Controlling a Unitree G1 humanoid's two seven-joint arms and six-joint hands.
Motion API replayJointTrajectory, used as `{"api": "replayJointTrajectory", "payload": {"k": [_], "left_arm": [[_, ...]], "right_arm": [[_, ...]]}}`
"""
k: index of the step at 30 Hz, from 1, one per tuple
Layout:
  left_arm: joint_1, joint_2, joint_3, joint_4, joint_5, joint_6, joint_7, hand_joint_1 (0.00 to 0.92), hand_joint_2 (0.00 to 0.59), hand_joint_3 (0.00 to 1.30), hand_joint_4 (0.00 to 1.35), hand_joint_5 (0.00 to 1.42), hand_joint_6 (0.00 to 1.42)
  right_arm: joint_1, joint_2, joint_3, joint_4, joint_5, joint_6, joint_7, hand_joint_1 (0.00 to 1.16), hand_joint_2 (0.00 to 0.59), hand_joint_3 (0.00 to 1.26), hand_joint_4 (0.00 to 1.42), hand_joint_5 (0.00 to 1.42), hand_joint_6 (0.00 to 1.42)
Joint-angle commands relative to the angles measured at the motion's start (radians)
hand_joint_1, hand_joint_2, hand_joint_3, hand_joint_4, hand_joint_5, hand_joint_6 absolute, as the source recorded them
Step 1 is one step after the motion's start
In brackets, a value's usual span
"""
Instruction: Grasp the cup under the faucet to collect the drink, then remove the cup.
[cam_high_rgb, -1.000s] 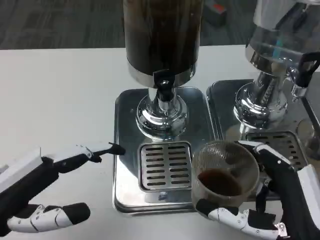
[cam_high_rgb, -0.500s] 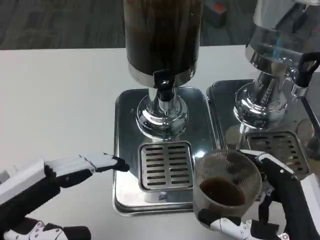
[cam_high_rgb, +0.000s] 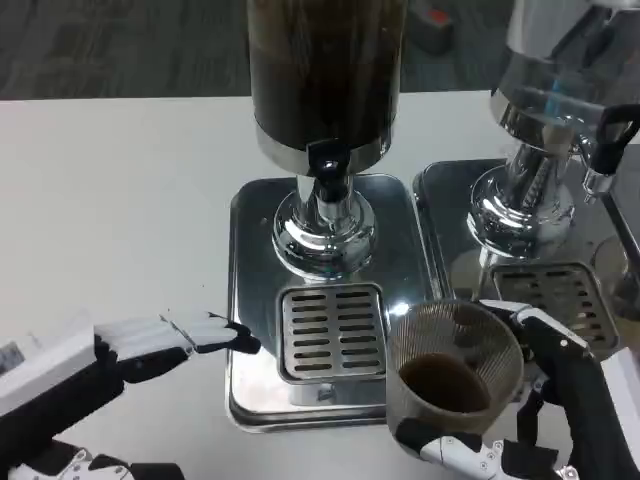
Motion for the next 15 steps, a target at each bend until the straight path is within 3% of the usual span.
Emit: {"api": "replayJointTrajectory", "payload": {"k": [1, 15], "left_arm": [[0.002, 0.021, -0.012, 0.004, 0.022, -0.007, 0.026, 0.0, 0.122, 0.21, 0.14, 0.14, 0.29], [-0.004, 0.039, -0.021, 0.01, 0.033, -0.006, 0.051, 0.0, 0.117, 0.21, 0.14, 0.14, 0.31]], "right_arm": [[-0.01, 0.008, 0.001, -0.035, 0.016, -0.054, -0.009, 0.87, 0.203, 0.58, 0.66, 0.89, 1.25], [-0.012, 0.01, 0.001, -0.033, 0.02, -0.054, -0.009, 0.88, 0.206, 0.58, 0.67, 0.9, 1.25]]}}
